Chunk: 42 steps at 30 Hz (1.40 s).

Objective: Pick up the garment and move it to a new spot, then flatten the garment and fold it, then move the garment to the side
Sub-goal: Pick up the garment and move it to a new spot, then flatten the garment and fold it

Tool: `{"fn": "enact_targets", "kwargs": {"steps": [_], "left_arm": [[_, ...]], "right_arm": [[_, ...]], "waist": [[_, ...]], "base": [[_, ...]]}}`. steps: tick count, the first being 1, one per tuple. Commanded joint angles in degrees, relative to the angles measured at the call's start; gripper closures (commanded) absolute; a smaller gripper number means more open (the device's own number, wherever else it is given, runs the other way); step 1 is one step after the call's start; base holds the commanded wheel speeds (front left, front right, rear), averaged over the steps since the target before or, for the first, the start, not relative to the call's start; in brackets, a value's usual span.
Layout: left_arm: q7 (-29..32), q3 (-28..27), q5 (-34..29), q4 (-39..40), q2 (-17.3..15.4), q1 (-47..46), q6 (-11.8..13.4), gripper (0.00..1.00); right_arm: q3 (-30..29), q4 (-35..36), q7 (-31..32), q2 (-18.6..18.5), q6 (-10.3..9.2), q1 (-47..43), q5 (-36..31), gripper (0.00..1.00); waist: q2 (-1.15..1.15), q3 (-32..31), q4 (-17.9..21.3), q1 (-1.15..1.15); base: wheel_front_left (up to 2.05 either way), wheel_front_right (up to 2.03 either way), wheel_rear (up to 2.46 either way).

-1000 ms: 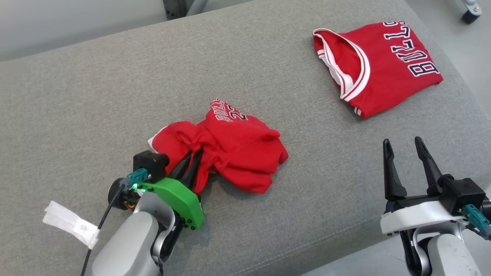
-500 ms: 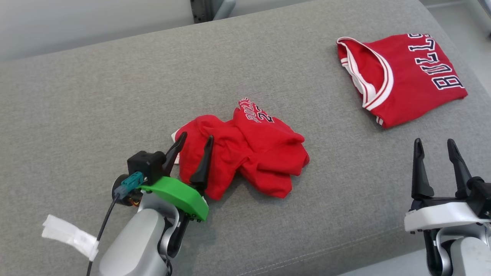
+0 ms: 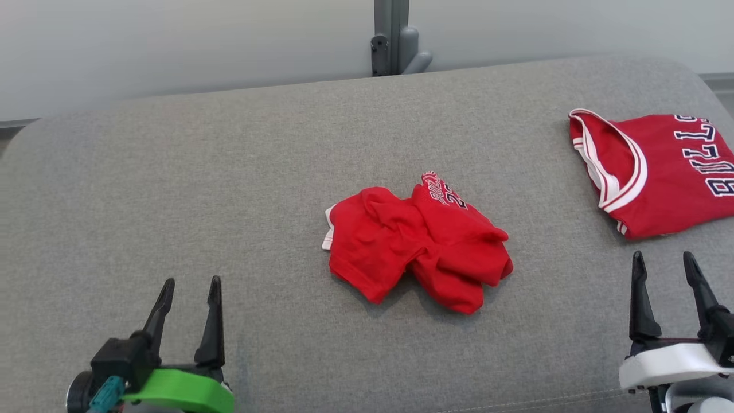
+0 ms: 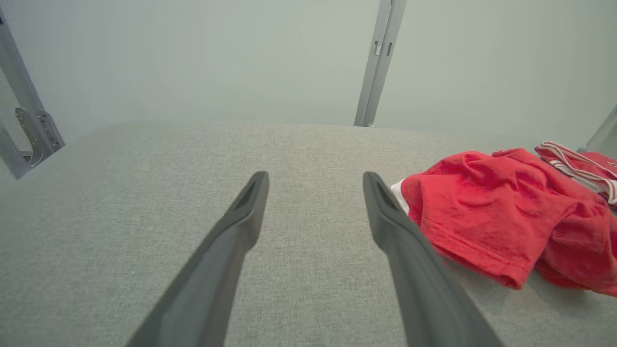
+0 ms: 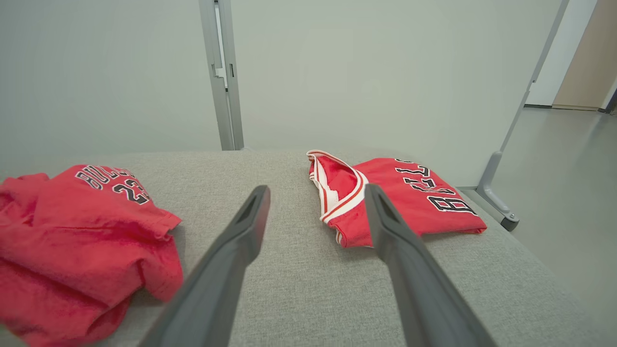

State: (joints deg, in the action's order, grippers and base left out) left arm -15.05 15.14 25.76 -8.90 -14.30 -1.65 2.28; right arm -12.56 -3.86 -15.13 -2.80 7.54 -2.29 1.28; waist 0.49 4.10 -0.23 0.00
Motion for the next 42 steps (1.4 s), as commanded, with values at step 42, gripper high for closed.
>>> {"fn": "enact_targets", "kwargs": {"steps": [42], "left_arm": [[-0.1, -17.4, -11.0, 0.5, 9.0, 12.6, -9.8, 0.00]], "right_arm": [[5.4, -5.1, 0.0, -0.2, -0.11, -2.7, -1.8, 0.00]], "waist": [[-0.49, -5.9, -2.7, 0.00]], "base": [[0.00, 0.00, 0.00]]}}
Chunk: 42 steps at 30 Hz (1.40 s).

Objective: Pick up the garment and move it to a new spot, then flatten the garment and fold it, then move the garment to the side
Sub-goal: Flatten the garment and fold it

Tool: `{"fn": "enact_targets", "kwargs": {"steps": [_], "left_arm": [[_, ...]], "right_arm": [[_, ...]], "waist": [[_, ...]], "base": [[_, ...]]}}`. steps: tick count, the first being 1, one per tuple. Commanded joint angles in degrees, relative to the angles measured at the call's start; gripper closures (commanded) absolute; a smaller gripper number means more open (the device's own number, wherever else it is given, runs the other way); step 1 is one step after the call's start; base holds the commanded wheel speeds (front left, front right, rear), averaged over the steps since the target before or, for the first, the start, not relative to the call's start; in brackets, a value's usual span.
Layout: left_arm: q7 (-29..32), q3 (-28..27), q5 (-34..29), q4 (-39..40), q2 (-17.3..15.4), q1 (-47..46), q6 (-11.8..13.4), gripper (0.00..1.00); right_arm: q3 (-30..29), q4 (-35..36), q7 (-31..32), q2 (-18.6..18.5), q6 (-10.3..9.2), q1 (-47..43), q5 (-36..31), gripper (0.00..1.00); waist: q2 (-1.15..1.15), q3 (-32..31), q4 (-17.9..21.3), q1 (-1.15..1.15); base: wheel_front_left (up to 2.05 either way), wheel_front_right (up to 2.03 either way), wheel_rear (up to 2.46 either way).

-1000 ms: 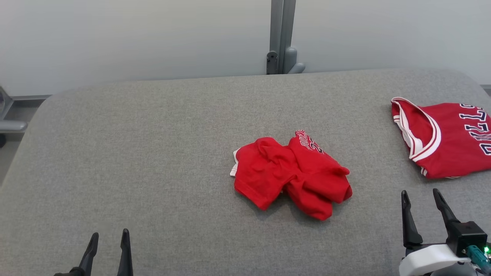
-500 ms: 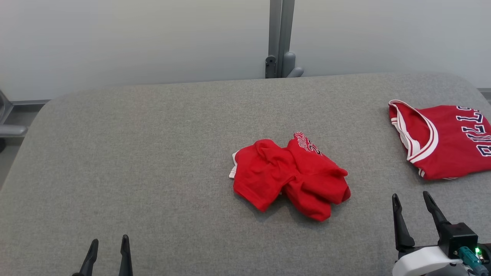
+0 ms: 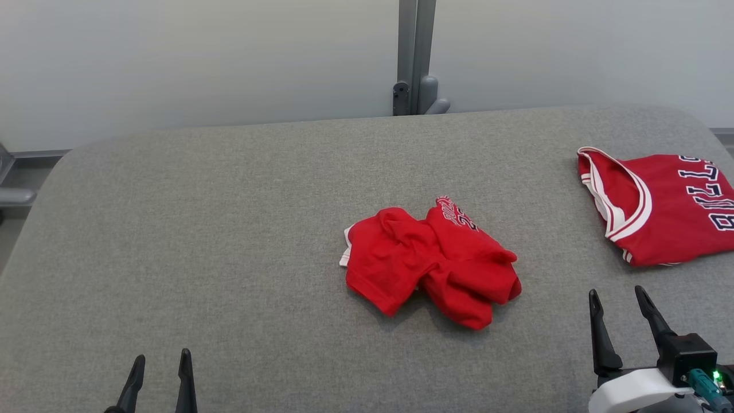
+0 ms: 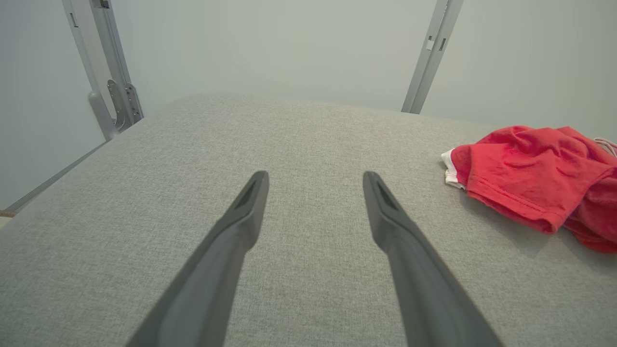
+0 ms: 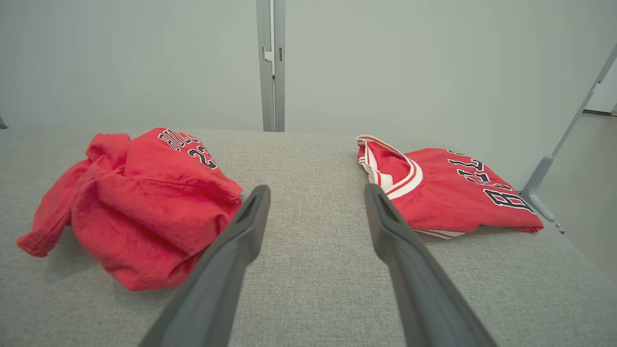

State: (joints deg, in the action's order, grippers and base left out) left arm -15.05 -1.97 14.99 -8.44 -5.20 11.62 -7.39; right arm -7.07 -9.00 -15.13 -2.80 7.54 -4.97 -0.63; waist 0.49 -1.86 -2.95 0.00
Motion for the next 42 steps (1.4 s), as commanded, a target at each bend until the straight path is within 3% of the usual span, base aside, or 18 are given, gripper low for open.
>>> {"fn": "enact_targets", "kwargs": {"steps": [1, 10, 14, 20, 27, 33, 42], "left_arm": [[-0.1, -0.3, -0.3, 0.0, -0.1, -0.7, -0.2, 0.00], [-0.1, 1.4, -0.7, 0.0, 0.1, -2.0, -0.2, 0.00], [-0.1, 10.0, -2.3, -1.0, -1.1, -5.1, -0.2, 0.00], [-0.1, 22.6, -0.2, -8.6, -2.4, -12.3, -0.2, 0.00], [-0.1, 28.4, 1.4, -18.8, -2.1, -19.4, -0.1, 0.00], [-0.1, 26.2, 0.5, -26.6, -1.4, -24.5, 1.0, 0.00], [-0.1, 24.9, -1.6, -28.1, -0.9, -26.1, 0.9, 0.00]], "right_arm": [[-0.1, 0.0, 0.0, -0.2, -0.11, 0.0, 0.1, 0.00], [-0.1, 0.2, 0.0, -0.2, -0.11, 0.8, -0.1, 0.00], [0.9, 0.7, 0.0, -0.2, -0.11, 1.8, -0.2, 0.00], [1.4, 1.6, 0.0, -0.2, -0.11, 2.8, 0.5, 0.00], [2.0, 1.9, 0.0, -0.2, -0.11, 3.7, 1.2, 0.00], [1.8, 2.3, 0.0, -0.2, -0.11, 4.6, 2.1, 0.00], [0.5, 2.2, 0.0, -0.2, -0.11, 4.7, 3.5, 0.00]], "waist": [[-0.49, 0.0, 0.0, 0.00], [-0.49, 0.5, 0.5, 0.00], [-0.49, 1.0, 2.2, 0.00], [-0.49, 2.0, 6.9, 0.00], [-0.49, 4.3, 12.0, 0.00], [-0.49, 7.1, 16.5, 0.00], [-0.49, 8.8, 19.0, 0.00]], "base": [[0.00, 0.00, 0.00], [0.00, 0.00, 0.00], [0.00, 0.00, 0.00], [0.00, 0.00, 0.00], [0.00, 0.00, 0.00], [0.00, 0.00, 0.00], [0.00, 0.00, 0.00]]}}
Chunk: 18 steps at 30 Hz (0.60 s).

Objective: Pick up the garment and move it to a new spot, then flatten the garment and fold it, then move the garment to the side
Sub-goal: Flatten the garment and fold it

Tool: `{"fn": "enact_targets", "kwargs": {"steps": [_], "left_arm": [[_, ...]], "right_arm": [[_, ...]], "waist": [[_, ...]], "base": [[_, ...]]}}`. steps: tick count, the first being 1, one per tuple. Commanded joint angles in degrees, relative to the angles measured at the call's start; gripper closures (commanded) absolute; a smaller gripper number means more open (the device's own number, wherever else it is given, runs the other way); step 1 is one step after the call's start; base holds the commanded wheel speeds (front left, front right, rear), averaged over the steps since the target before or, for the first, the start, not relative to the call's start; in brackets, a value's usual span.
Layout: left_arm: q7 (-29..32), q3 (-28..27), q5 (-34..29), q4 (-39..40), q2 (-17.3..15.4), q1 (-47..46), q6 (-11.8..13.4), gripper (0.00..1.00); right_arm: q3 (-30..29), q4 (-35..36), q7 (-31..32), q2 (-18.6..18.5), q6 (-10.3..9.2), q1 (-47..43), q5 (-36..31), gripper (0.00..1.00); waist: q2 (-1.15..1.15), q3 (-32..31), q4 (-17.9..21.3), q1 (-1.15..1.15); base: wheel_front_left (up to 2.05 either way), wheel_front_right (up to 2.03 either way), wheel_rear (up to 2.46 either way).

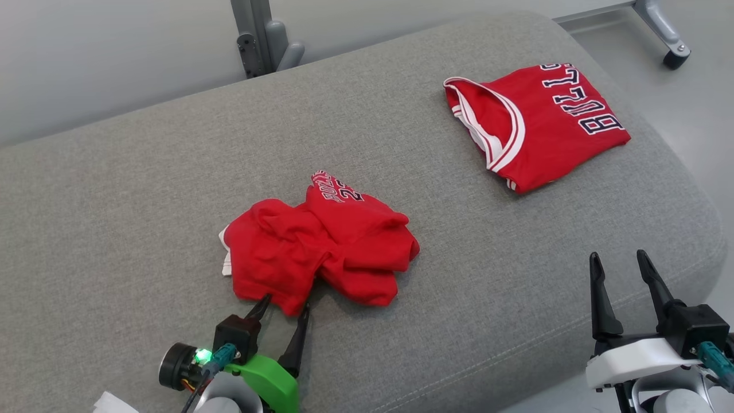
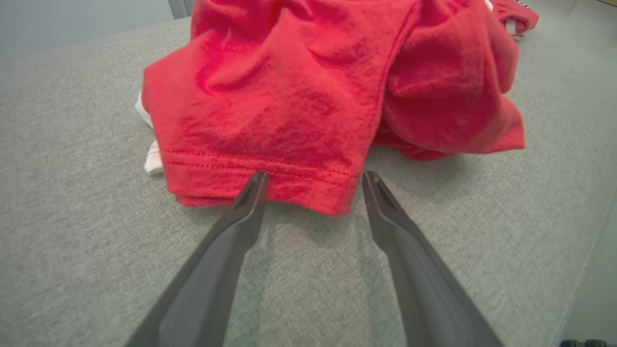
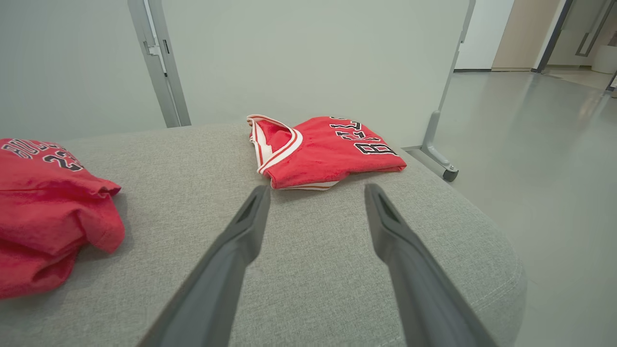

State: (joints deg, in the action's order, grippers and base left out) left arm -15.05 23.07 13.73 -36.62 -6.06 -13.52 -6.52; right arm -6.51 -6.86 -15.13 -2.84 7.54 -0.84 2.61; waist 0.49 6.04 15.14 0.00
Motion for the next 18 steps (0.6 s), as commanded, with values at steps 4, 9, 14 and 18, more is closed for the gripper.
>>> {"fn": "enact_targets", "kwargs": {"steps": [4, 9, 14, 18], "left_arm": [[-0.1, -0.2, -1.6, 0.6, 0.2, -1.2, -0.2, 0.00], [-0.1, -0.8, -3.4, -1.7, 0.5, -1.9, 1.9, 1.00], [-0.1, -0.6, -3.9, -3.5, 1.2, -3.0, 2.1, 1.00], [-0.2, -2.2, -2.9, -1.6, 1.6, -3.7, 2.0, 1.00]], "right_arm": [[0.1, -0.2, 0.0, -0.1, -0.11, 0.8, 0.7, 0.00], [0.2, -0.4, 0.0, -0.1, -0.11, 1.3, 0.8, 0.00], [0.0, -0.3, 0.0, -0.1, -0.11, 1.6, 0.7, 0.00], [-0.1, -0.2, 0.0, -0.1, -0.11, 1.6, 0.8, 0.00]], "waist": [[-0.49, 1.1, 0.6, 0.00], [-0.49, 1.1, -0.1, 0.00], [-0.49, 1.3, -0.9, 0.00], [-0.49, 1.3, -1.5, 0.00]], "base": [[0.00, 0.00, 0.00], [0.00, 0.00, 0.00], [0.00, 0.00, 0.00], [0.00, 0.00, 0.00]]}}
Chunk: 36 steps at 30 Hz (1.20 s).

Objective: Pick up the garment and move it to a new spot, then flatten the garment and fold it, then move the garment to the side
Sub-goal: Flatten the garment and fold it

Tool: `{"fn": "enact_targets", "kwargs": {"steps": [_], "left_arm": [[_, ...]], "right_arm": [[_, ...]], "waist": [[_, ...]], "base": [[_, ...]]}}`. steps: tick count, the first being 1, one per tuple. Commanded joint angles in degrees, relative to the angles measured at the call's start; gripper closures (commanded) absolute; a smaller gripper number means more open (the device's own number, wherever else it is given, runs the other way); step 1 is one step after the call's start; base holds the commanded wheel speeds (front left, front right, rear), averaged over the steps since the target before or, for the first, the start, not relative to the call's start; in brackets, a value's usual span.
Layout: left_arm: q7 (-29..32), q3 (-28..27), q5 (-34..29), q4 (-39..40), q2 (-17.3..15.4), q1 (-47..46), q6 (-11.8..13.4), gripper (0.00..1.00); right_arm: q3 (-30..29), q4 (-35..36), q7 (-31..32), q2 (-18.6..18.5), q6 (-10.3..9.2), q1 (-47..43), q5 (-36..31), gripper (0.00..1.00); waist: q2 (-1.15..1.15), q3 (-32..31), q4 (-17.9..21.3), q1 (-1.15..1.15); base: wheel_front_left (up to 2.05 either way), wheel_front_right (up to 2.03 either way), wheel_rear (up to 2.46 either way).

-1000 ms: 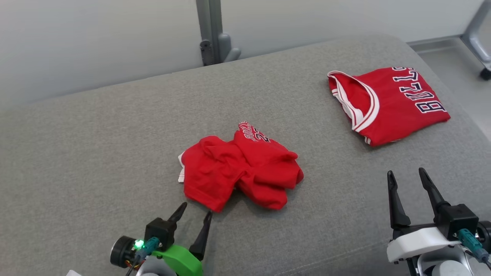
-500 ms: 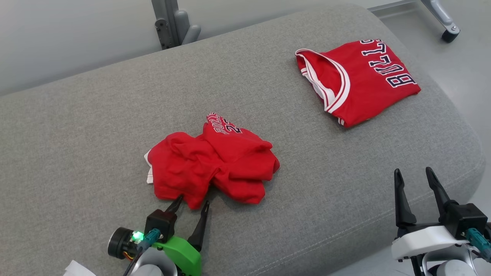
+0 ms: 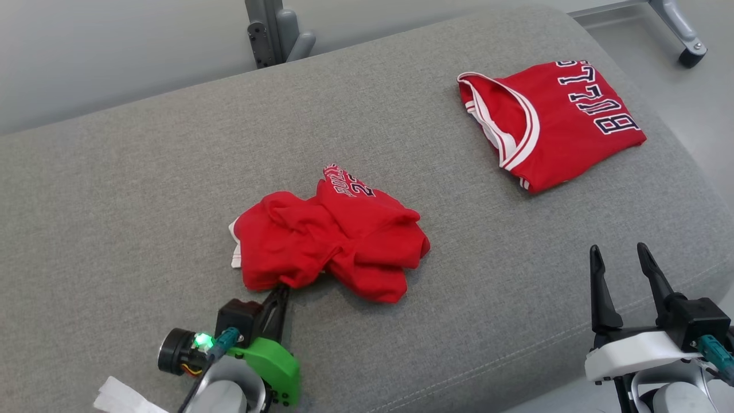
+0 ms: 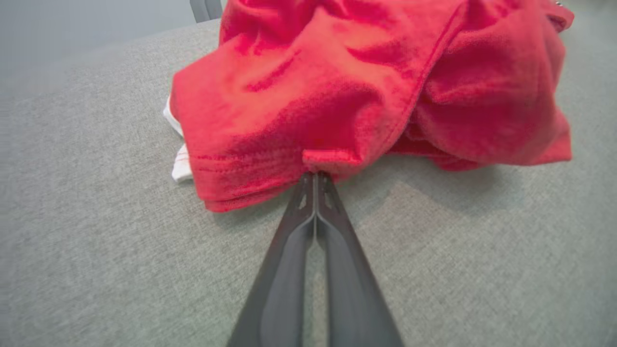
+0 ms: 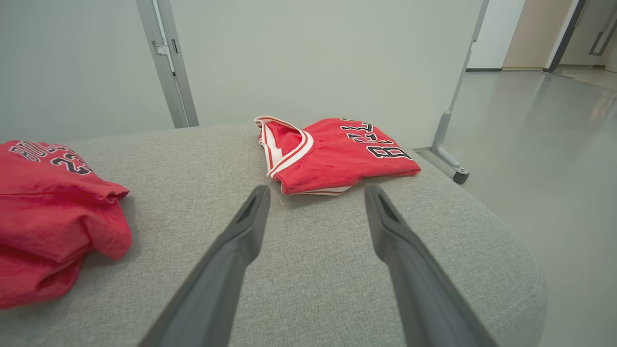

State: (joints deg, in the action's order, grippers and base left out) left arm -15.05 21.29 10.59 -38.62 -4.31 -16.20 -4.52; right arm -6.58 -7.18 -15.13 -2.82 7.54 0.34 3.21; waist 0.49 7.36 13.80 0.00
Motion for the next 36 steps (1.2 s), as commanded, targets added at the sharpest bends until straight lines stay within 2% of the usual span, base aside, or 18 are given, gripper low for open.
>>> {"fn": "enact_targets", "kwargs": {"steps": [1, 12, 17, 25, 26, 27, 28, 32, 36], "left_arm": [[-0.1, -1.2, 0.7, 1.6, -0.1, -1.0, 0.2, 1.00], [-0.1, -12.7, 3.1, 21.3, -0.6, 4.6, 2.6, 1.00], [-0.1, -12.3, 2.1, 24.4, -0.3, 6.0, 1.4, 1.00], [-0.1, -11.0, 2.8, 24.2, 0.5, 7.3, 0.9, 1.00], [0.2, -10.5, 2.8, 23.5, 0.6, 7.4, 0.8, 0.61], [1.0, -9.9, 3.0, 22.8, 0.6, 7.4, 0.5, 0.09], [2.2, -8.9, 3.5, 22.0, 0.6, 7.4, 0.0, 0.00], [6.1, -3.6, 3.6, 19.4, 0.7, 7.1, -1.7, 0.00], [6.7, -0.5, 3.0, 16.0, 0.5, 5.2, -2.3, 0.00]], "right_arm": [[-0.1, 0.1, 0.0, -0.2, -0.11, 0.3, 0.3, 0.00], [-1.2, -0.2, 0.0, -0.2, -0.11, -1.5, 0.4, 0.00], [-0.5, -0.6, 0.0, -0.2, -0.11, -1.0, 0.6, 0.00], [-0.4, -0.6, 0.0, -0.2, -0.11, -1.0, 0.3, 0.00], [-0.4, -0.5, 0.0, -0.2, -0.11, -0.9, 0.3, 0.00], [-0.4, -0.4, 0.0, -0.2, -0.11, -0.8, 0.3, 0.00], [-0.4, -0.2, 0.0, -0.2, -0.11, -0.7, 0.4, 0.00], [-0.1, 0.1, 0.0, -0.2, -0.11, 0.0, 0.9, 0.00], [0.1, 0.0, 0.0, -0.2, -0.11, 0.8, 1.5, 0.00]], "waist": [[-0.49, -0.1, -0.4, 0.00], [-0.49, -2.1, -4.0, 0.00], [-0.49, -2.8, -5.1, 0.00], [-0.49, -2.9, -5.4, 0.00], [-0.49, -2.7, -5.3, 0.00], [-0.49, -2.4, -5.2, 0.00], [-0.49, -1.9, -5.1, 0.00], [-0.49, 0.4, -4.6, 0.00], [-0.49, 2.5, -3.8, 0.00]], "base": [[0.00, 0.00, 0.00], [0.00, 0.00, 0.00], [0.00, 0.00, 0.00], [0.00, 0.00, 0.00], [0.00, 0.00, 0.00], [0.00, 0.00, 0.00], [0.00, 0.00, 0.00], [0.00, 0.00, 0.00], [0.00, 0.00, 0.00]]}}
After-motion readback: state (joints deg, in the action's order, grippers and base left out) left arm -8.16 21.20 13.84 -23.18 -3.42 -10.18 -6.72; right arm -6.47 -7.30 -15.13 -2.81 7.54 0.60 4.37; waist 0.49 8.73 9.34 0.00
